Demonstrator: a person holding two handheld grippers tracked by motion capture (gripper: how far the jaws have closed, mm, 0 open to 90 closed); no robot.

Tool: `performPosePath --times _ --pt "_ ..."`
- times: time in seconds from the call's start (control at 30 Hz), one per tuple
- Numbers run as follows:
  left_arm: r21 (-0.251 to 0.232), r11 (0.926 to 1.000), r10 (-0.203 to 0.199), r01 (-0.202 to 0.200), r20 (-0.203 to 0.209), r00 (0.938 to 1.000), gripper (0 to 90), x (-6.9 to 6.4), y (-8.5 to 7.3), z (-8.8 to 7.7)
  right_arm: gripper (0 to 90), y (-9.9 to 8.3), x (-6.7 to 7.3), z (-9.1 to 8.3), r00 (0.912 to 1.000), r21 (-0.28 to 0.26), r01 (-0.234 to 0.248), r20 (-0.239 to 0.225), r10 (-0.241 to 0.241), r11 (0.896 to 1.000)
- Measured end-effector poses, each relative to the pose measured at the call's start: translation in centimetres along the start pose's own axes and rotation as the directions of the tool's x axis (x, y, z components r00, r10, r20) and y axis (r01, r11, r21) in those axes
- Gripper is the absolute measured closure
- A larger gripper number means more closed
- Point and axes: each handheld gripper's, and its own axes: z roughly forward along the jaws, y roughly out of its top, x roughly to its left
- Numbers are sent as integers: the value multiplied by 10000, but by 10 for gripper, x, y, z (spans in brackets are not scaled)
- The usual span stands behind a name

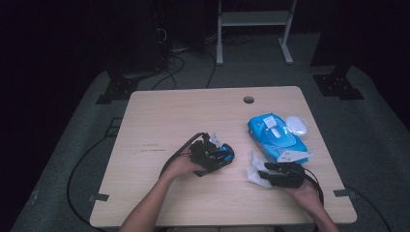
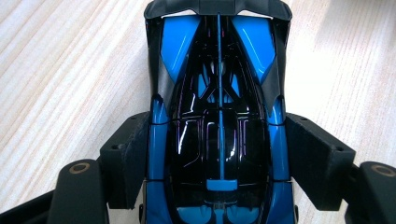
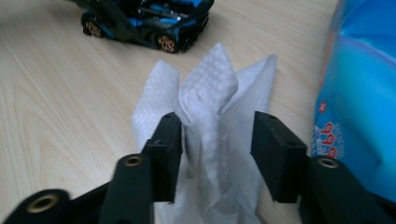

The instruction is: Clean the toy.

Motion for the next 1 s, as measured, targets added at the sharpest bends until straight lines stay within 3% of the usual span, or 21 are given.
performPosePath --times 0.07,0.1,0.3,0.53,1.0 --pt "-12 10000 -17 17 28 10000 264 1 0 0 451 1 -1 -3 10000 -272 -42 37 43 9996" --pt "-364 9991 -202 205 76 9998 235 2 -1 -4 431 2 -1 -5 9999 -420 -122 62 125 9990" --pt "-793 9958 -458 468 143 9989 166 5 -1 -15 402 5 -2 -16 9991 -1260 -395 69 407 9912" --pt "-1320 9900 -484 491 89 9988 166 2 -1 -25 402 6 0 -18 9992 -1424 -352 162 379 9892" --pt "-1528 9877 -315 318 43 9995 147 -1 -4 -32 396 7 1 -17 9994 -1452 -299 120 320 9890"
